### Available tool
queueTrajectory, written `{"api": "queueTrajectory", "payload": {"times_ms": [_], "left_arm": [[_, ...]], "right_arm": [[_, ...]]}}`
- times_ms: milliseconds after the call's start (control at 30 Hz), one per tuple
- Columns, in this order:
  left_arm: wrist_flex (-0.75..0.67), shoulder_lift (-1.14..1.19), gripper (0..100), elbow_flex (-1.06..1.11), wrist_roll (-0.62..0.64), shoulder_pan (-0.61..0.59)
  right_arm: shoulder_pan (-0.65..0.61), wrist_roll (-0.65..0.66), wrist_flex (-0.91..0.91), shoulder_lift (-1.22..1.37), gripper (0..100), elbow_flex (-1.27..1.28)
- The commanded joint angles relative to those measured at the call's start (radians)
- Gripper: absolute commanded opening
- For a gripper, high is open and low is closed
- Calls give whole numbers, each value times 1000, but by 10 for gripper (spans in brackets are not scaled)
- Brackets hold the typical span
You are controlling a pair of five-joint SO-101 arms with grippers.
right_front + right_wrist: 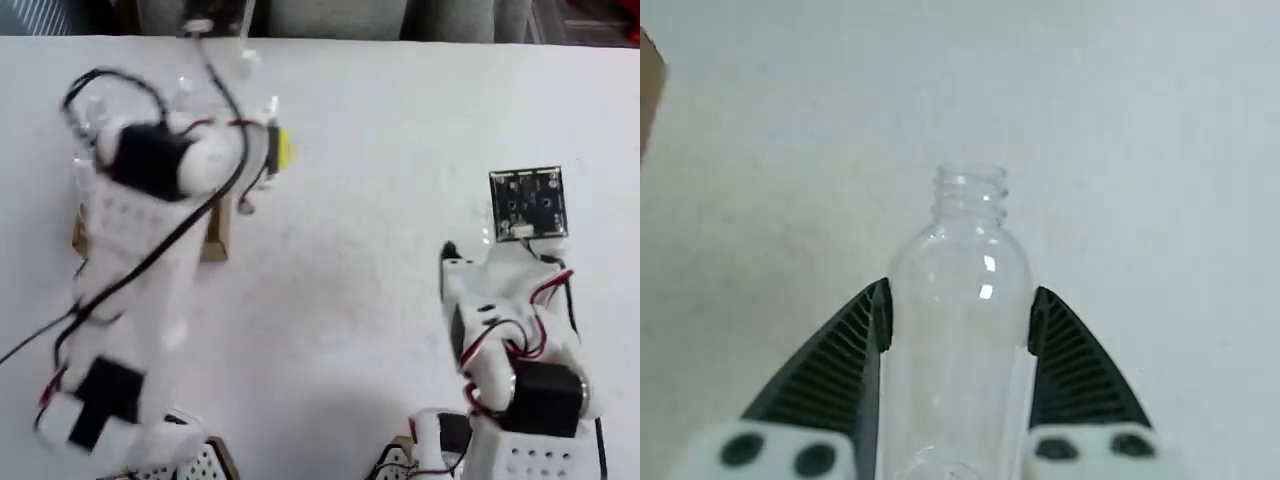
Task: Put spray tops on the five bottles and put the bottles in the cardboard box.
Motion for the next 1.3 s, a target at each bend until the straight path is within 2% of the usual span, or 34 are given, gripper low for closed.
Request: {"api": "queueTrajectory", "payload": {"times_ms": [0, 267, 333, 500, 667, 833, 900, 1133, 1267], "left_arm": [[-153, -397, 21, 288, -14, -68], [-463, -834, 22, 681, -14, -189], [-552, -900, 22, 744, -14, -219], [-781, -1020, 22, 861, -14, -262], [-988, -1052, 23, 950, -14, -259], [-1274, -1050, 23, 1039, -14, -236], [-1373, -1050, 23, 1069, -12, -193], [-1418, -1050, 23, 1123, -14, -35], [-1511, -1049, 23, 1223, -14, -22]], "right_arm": [[-124, -34, -117, -18, 18, 54], [-300, -34, -731, -19, 17, 374], [-343, -38, -822, -22, 17, 414], [-509, -43, -846, -128, 17, 502], [-661, -43, -848, -366, 17, 631], [-789, -43, -903, -628, 17, 804], [-819, -43, -963, -634, 17, 872], [-877, -46, -1101, -628, 17, 997], [-872, -155, -1101, -630, 17, 1000]]}}
